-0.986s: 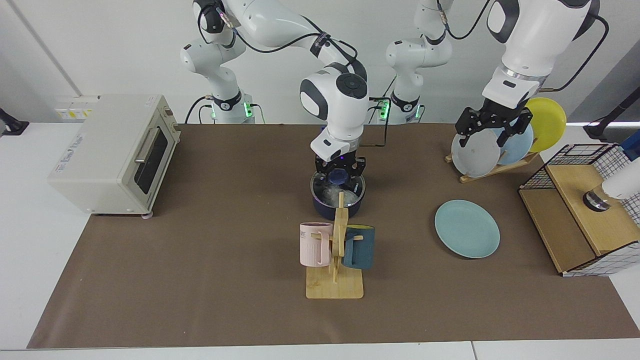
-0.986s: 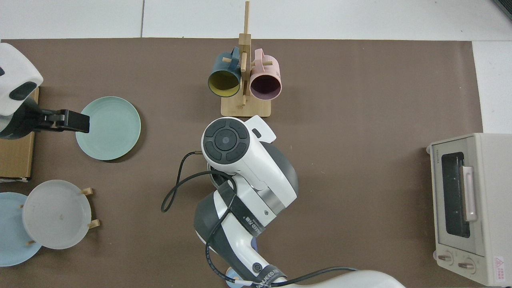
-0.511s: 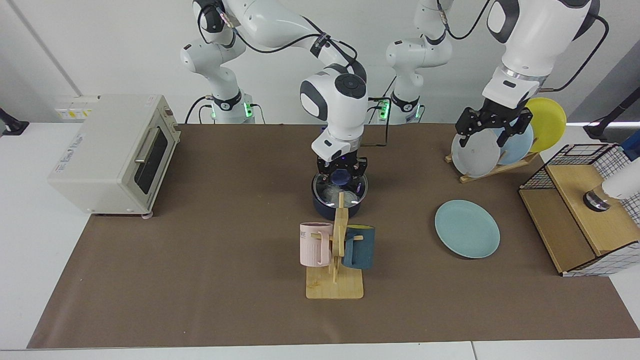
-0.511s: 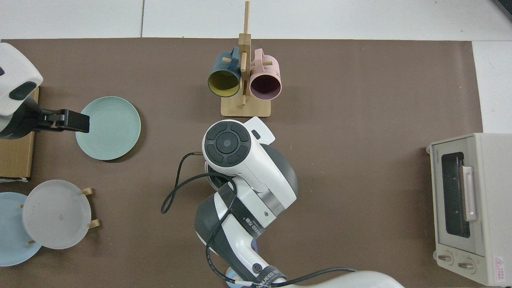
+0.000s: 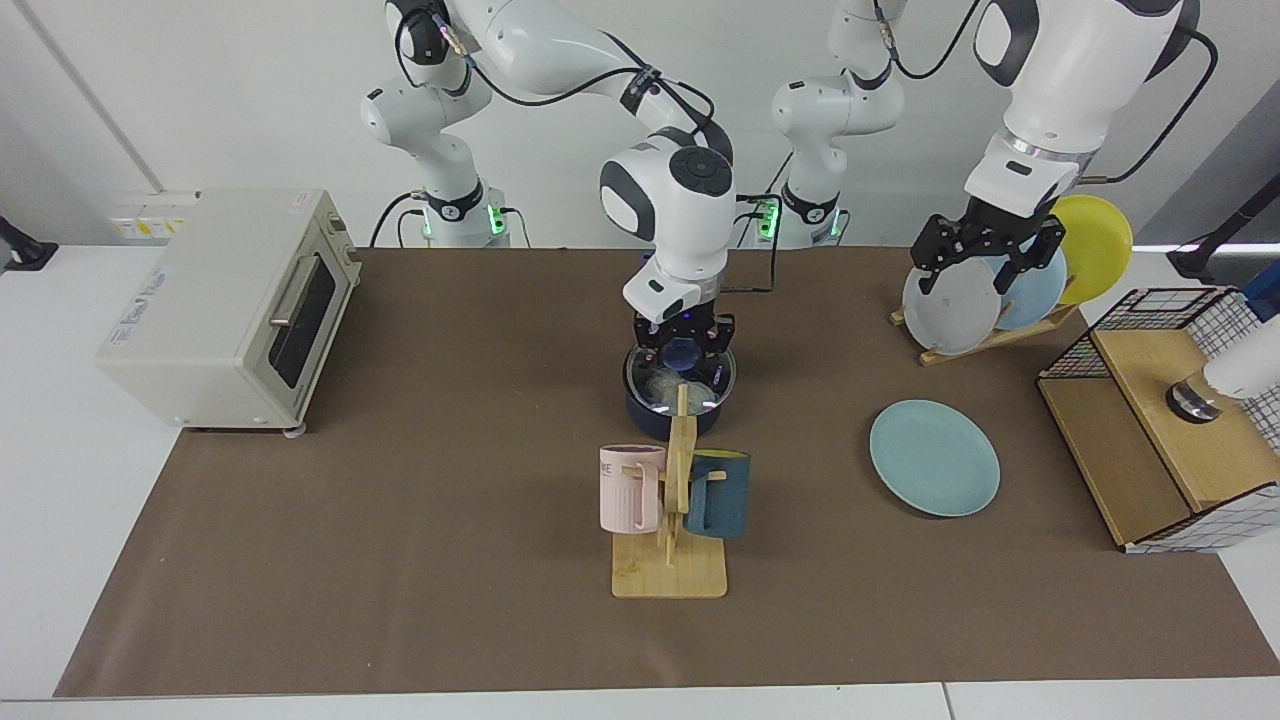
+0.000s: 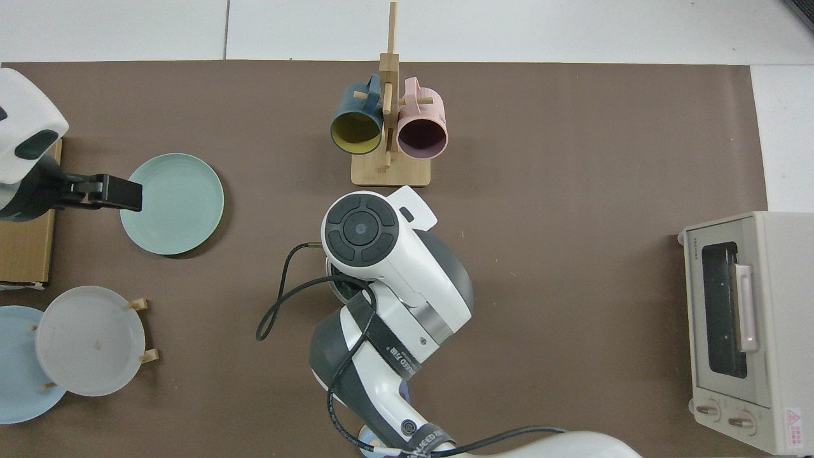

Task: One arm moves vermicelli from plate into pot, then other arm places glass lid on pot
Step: 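Lower the glass lid onto the pot with the right gripper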

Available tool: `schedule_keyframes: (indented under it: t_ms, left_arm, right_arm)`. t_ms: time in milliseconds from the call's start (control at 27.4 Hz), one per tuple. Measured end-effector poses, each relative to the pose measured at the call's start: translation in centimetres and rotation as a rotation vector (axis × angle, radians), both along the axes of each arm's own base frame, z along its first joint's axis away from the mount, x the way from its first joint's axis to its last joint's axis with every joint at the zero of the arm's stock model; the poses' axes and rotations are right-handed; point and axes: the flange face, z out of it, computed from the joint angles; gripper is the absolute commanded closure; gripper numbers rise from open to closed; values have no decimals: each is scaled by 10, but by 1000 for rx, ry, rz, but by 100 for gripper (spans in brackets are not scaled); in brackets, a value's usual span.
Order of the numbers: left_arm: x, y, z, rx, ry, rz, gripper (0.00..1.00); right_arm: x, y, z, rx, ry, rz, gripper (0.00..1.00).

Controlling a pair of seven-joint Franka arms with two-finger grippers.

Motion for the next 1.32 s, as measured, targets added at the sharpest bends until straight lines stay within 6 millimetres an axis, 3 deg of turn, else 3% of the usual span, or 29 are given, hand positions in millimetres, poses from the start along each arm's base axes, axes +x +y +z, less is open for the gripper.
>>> schedule_keyframes:
  t_ms: [1169,1279,1315]
  left_arm:
    - [0,0,0,0,0,0,0]
    - [0,0,0,0,0,0,0]
    - [0,0,0,0,0,0,0]
  right_arm:
    - [-8,4,0,-38,-43,40,96]
    - [-10,4,0,-36,-50,43,91]
    - [-10,4,0,-36,-51,43,83]
